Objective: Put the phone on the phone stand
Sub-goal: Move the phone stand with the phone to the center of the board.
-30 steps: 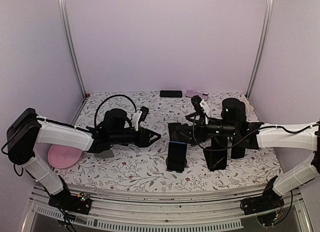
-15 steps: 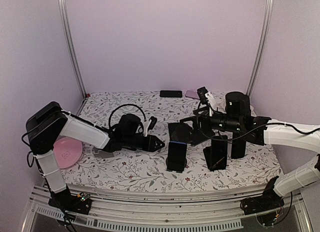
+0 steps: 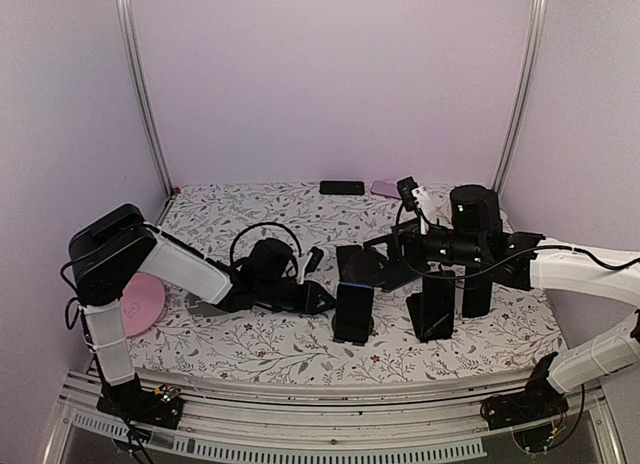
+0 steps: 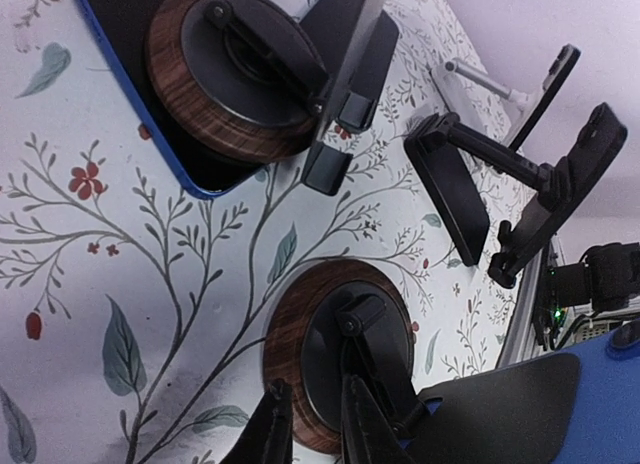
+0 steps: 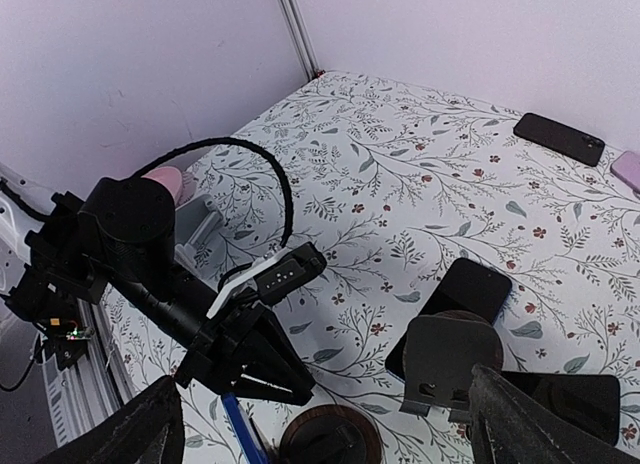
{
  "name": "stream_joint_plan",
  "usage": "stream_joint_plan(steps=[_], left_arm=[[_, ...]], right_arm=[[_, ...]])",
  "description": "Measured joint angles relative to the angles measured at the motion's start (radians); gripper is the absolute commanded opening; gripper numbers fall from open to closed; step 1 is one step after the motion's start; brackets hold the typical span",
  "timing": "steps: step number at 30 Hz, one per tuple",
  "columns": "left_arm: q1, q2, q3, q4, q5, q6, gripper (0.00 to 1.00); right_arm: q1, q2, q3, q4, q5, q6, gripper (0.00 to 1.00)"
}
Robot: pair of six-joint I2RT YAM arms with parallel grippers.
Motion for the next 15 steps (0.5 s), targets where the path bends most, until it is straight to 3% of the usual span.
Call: stream_joint_plan(steps=[6,15], left_arm=[[-0.006,-0.002,-0.028,0.010,-0.011,-0.029,0.00],[-0.021,-0.010,-0.092,0.000,-0.024,-0.042,0.00]], right_arm=[[0.000,-0.010,0.000,-0.018,0.007,0.004,0.99],[0.000,-0.023,0.000,-0.027,0.020,0.008,0.99]])
